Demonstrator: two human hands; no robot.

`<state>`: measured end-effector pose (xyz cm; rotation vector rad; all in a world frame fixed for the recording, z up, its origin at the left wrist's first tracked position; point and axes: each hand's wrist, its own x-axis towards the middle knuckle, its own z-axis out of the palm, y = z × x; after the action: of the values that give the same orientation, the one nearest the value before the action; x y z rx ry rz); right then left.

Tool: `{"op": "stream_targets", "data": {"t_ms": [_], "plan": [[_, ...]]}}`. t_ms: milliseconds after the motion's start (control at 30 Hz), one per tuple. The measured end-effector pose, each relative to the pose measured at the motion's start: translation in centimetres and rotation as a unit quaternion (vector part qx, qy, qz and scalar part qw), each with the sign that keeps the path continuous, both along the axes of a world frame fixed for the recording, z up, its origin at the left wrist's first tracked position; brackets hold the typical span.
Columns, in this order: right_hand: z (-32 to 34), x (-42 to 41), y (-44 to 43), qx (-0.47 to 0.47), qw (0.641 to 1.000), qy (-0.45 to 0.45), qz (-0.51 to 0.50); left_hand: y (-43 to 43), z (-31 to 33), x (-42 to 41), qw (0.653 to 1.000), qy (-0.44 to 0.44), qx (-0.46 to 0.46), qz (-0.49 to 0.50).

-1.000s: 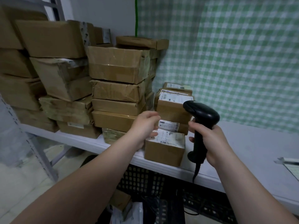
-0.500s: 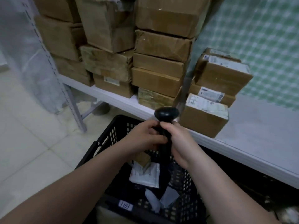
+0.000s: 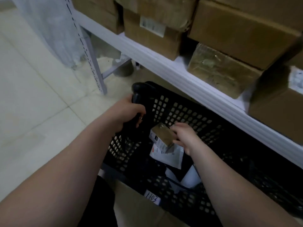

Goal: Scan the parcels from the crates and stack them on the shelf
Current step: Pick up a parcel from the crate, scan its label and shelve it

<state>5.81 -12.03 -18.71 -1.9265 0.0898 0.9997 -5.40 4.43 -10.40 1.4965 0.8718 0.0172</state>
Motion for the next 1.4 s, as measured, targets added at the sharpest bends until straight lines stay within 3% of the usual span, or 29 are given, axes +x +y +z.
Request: {"op": "stream_targets", "data": {"t_ms": [67, 167, 467, 700, 833, 967, 1067, 1200, 1300, 1400], "plan": [[-3.8, 1.1, 0.4, -0.066, 0.997, -0.027, 0.036, 1.1, -0.8, 0.8, 0.995, 0.042, 0.076, -0.05], [-8.1, 2.2, 1.0, -0.145, 0.98, -0.055, 0.121, 2.2, -1.9, 1.3, 0.948, 0.135, 0.243, -0.154], [-20.6, 6.9, 1.4, -0.283, 0.917, -0.105, 0.261, 2.8, -4.3, 2.1, 0.933, 0.148, 0.265, -0.192], [-17.5, 4.3, 1.2, -0.352, 0.875, -0.112, 0.314, 2.4, -4.7, 2.4, 0.927, 0.146, 0.288, -0.193], [-16.0, 3.5, 0.9, -0.301, 0.912, -0.127, 0.249, 2.0, -5.0, 2.4, 0.921, 0.137, 0.305, -0.201], [-13.1, 3.0, -0.2, -0.163, 0.983, 0.014, 0.088, 1.3, -4.3, 2.7, 0.914, 0.151, 0.312, -0.21], [-10.1, 2.0, -1.1, -0.026, 0.992, 0.126, 0.001, 1.3, -3.7, 2.9, 0.925, 0.147, 0.29, -0.198], [-5.7, 0.8, -3.4, 0.069, 0.981, 0.158, -0.084, 0.3, -2.6, 2.1, 0.963, 0.109, 0.189, -0.158], [-1.9, -0.1, -4.9, 0.111, 0.98, 0.139, -0.085, -1.5, -1.3, 1.0, 0.989, 0.071, 0.036, -0.124], [2.1, -1.1, -6.5, 0.123, 0.986, 0.09, -0.068, -3.3, 0.2, -0.4, 0.993, 0.004, -0.084, -0.082]]}}
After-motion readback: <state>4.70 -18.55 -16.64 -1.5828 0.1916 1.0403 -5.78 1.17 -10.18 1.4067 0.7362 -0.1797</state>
